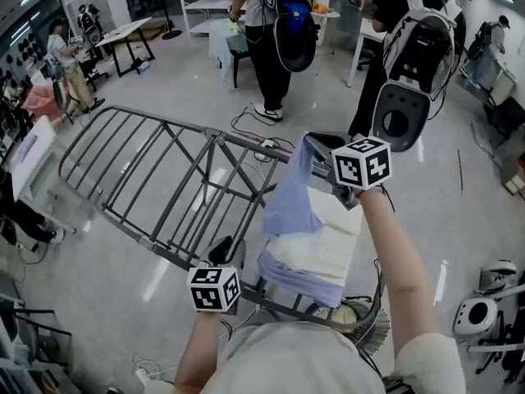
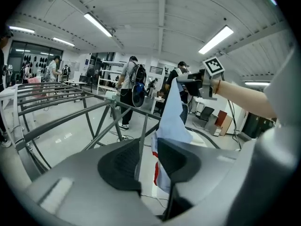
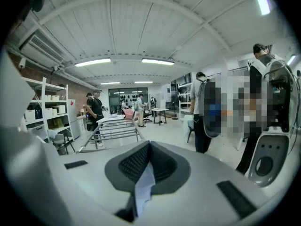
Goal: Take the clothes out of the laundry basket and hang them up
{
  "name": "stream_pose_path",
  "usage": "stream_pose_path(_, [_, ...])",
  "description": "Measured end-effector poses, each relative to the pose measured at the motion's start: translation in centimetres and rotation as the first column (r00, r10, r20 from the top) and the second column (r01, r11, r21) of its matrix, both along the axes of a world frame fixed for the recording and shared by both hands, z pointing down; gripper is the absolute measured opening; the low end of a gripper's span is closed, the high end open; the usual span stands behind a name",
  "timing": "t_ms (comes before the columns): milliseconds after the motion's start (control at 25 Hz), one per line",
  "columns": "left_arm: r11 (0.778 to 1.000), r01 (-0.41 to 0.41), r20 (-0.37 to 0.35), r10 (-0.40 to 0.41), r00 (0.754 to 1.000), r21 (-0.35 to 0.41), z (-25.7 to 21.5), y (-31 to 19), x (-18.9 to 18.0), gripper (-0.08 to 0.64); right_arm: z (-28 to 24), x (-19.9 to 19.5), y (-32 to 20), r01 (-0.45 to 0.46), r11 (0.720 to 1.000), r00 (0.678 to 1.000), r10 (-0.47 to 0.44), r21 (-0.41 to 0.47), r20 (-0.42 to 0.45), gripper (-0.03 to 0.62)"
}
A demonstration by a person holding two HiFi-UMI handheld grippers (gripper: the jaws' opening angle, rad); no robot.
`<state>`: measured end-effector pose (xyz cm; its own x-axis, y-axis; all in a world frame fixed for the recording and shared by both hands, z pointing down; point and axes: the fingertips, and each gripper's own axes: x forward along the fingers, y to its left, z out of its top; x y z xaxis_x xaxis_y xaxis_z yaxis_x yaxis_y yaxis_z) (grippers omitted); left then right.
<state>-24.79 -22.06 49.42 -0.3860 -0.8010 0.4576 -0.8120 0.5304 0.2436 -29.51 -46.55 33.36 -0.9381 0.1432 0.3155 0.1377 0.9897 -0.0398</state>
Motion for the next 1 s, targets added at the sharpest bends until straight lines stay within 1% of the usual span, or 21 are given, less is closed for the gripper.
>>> stream_pose_path(200, [1.000, -0.029, -0.022, 0.030, 0.999, 0.005, 0.3, -1.5, -2.0, 0.129, -0.1, -4.5, -5.6, -0.116, 0.993, 0.993, 0.116, 0.012, -0.018, 0.005])
stream_pose_path(320, [0.999, -0.046, -0.039, 0.046, 0.998, 0.008, 0.7, -2.2, -2.7, 0.129, 1.1, -6.6, -8.9, -0.181, 0.983, 0.982, 0.182, 0.019, -0.048, 0.005])
stream_pose_path(400, [0.998, -0.061, -0.047, 0.061, 0.997, 0.010, 0.9, -2.4, -3.3, 0.129, 2.1, -7.8, -11.0, -0.234, 0.972, 0.969, 0.236, 0.037, -0.072, 0.005])
stream_pose_path(560, [0.997, -0.082, -0.069, 0.083, 0.994, 0.014, 1.3, -2.8, -3.9, 0.129, 4.0, -9.1, -15.4, -0.344, 0.938, 0.931, 0.347, 0.048, -0.115, 0.005])
stream_pose_path(640, [0.996, -0.084, -0.085, 0.085, 0.993, 0.016, 1.7, -2.9, -4.3, 0.129, 5.2, -9.4, -17.6, -0.403, 0.914, 0.904, 0.406, 0.050, -0.132, 0.005])
stream_pose_path(720, [0.996, -0.090, -0.097, 0.091, 0.991, 0.017, 2.1, -3.3, -4.6, 0.129, 5.9, -9.5, -20.0, -0.465, 0.883, 0.872, 0.469, 0.065, -0.140, 0.005])
stream_pose_path(880, [0.993, -0.113, -0.098, 0.114, 0.989, 0.017, 2.8, -4.4, -5.7, 0.129, 6.1, -9.2, -23.9, -0.576, 0.808, 0.801, 0.588, 0.123, -0.110, 0.005])
stream_pose_path(1000, [0.992, -0.126, -0.106, 0.128, 0.986, 0.024, 3.1, -5.0, -6.3, 0.129, 6.0, -8.8, -25.8, -0.640, 0.752, 0.750, 0.656, 0.157, -0.084, 0.005])
